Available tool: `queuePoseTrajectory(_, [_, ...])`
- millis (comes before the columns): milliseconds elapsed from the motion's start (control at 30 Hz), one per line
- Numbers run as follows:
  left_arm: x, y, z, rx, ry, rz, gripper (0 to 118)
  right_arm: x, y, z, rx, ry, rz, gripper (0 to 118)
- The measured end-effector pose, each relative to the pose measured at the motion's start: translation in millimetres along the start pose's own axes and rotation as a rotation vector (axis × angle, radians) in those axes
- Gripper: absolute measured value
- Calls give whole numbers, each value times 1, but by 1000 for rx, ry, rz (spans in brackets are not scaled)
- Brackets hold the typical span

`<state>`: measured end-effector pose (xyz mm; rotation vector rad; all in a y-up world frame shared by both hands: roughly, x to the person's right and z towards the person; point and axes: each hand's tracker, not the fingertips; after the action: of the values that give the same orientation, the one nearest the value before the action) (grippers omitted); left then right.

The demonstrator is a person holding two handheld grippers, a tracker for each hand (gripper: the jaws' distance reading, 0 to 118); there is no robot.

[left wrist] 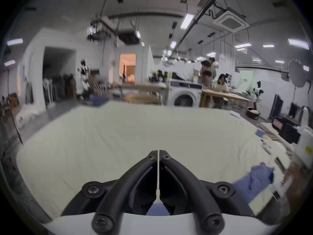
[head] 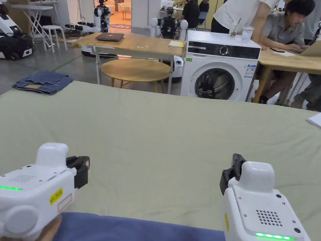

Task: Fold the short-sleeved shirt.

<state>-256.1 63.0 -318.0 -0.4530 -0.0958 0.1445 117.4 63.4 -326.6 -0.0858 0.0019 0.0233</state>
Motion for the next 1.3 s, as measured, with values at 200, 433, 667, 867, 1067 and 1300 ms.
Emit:
queuePoseTrajectory(200, [-81, -33, -8, -352, -145, 159, 15, 1, -11, -9, -77, 74, -9, 0])
queuePoseTrajectory(433, [-149, -72, -22, -553, -282, 439, 64, -8, -20, -10, -131, 105, 1, 0])
queuePoseTrajectory(667, [-166, -103, -50, -669, -420, 579, 64, -14, -23, -6, -163, 115, 1, 0])
queuePoseTrajectory(867, [-155, -128, -79, -691, -681, 805, 60, -11, -24, -4, -181, 107, -5, 0])
queuePoseTrajectory(1067, [-135, -137, -88, -708, -517, 754, 6, -7, -28, -3, -204, 98, -1, 0])
queuePoseTrajectory(1300, [-127, -104, -62, -574, -433, 612, 4, 11, -38, -11, -206, 84, -2, 0])
